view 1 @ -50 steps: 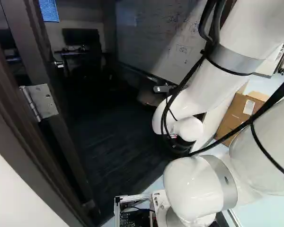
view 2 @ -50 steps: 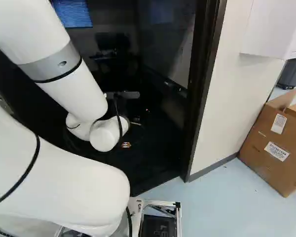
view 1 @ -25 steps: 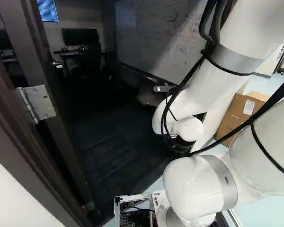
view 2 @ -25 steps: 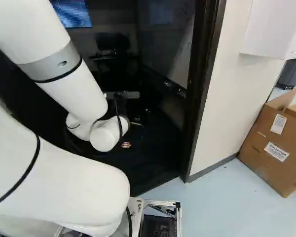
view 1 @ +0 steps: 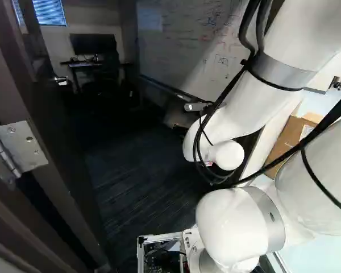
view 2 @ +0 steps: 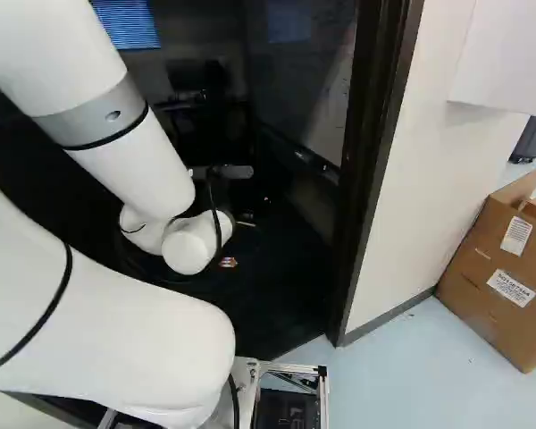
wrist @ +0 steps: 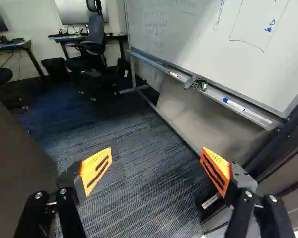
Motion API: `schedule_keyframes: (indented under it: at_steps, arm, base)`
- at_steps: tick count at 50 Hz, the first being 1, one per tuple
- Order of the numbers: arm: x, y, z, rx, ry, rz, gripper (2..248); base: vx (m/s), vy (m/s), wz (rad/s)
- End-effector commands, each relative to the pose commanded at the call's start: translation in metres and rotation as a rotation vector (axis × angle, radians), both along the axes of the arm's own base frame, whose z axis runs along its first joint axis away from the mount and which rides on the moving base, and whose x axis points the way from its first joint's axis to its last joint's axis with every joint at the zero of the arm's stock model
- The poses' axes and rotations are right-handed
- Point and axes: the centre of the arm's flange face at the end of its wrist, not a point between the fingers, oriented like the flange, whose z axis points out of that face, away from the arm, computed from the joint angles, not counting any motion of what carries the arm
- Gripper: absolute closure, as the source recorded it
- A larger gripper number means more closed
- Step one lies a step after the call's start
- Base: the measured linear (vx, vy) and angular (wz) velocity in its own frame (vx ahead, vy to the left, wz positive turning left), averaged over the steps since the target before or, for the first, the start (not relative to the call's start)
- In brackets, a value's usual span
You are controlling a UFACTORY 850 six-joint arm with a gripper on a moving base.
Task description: Open the door and move inside
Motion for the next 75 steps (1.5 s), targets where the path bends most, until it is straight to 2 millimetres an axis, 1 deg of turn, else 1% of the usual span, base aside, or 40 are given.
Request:
schedule_keyframes:
  at_steps: [9,33,75]
  arm:
    - [0.0,0.0,0.0,0.0,0.0,0.0,3]
    - [0.0,0.0,0.0,0.0,0.0,0.0,3]
    - [0.0,0.0,0.0,0.0,0.0,0.0,3]
  base:
    - [0.212,0.009,0.031]
    - [0.206,0.043,0.21]
    - [0.172,0.04,0.221]
